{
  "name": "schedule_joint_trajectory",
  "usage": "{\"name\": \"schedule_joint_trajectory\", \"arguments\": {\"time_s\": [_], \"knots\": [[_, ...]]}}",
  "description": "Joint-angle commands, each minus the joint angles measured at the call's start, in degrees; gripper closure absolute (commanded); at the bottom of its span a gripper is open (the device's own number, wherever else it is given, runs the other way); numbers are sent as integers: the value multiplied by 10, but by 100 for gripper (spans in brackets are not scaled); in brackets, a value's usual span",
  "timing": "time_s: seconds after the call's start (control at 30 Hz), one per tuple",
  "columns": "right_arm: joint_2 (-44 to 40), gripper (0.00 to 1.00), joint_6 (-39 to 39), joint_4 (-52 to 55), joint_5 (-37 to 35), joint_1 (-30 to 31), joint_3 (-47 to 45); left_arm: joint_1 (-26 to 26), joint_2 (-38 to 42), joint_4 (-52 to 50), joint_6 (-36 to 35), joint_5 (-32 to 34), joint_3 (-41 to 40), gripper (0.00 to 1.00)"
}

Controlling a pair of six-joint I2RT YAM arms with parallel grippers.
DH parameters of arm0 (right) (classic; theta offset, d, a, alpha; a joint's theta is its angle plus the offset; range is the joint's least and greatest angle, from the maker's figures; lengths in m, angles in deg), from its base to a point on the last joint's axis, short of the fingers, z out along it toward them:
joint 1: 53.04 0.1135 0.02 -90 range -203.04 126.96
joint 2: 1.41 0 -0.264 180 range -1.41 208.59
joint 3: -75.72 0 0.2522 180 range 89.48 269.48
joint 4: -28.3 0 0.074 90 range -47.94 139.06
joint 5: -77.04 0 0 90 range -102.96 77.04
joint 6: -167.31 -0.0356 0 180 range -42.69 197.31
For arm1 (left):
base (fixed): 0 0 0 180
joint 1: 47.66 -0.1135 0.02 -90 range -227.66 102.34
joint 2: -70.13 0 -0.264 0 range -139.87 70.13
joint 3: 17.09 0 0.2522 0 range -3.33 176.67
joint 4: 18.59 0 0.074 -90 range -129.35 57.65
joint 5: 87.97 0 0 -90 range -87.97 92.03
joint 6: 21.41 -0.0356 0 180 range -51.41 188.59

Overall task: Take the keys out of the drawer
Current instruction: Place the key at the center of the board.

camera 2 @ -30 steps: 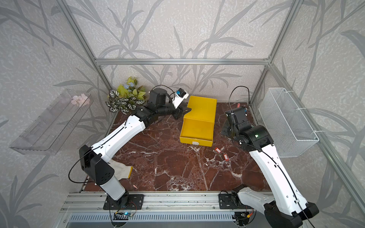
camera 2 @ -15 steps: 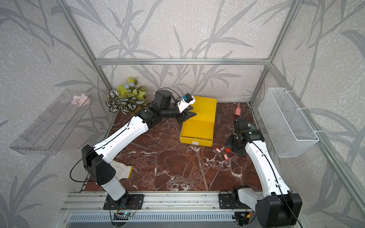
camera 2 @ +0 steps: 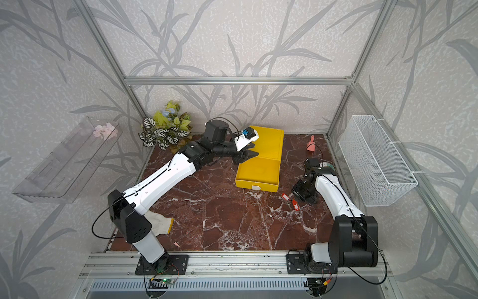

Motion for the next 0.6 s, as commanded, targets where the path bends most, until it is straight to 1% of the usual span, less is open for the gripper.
{"name": "schedule_joint_trajectory", "arguments": {"time_s": [0.0, 0.1, 0.17, 0.2, 0.33, 0.37, 0.47, 0.57], "knots": [[27, 100, 16, -17, 15, -3, -5, 5, 6, -1, -7, -4, -9, 56], [46, 95, 24, -24, 22, -3, -5, 6, 14, -1, -5, 1, -15, 56], [53, 91, 27, -23, 23, -3, -5, 6, 19, 0, -4, 6, -20, 56], [54, 86, 28, -22, 22, -3, -5, 6, 23, 0, -3, 8, -22, 56], [52, 56, 32, -11, 14, -3, 5, 10, 50, 4, 7, 13, -47, 54], [49, 54, 34, -7, 10, -3, 10, 10, 59, 4, 6, 16, -57, 54], [41, 53, 41, 17, 3, -4, 40, 14, 87, 0, 18, 37, -78, 54], [28, 53, 51, 50, 1, -5, 107, 16, 122, -4, 47, 64, -94, 54]]}}
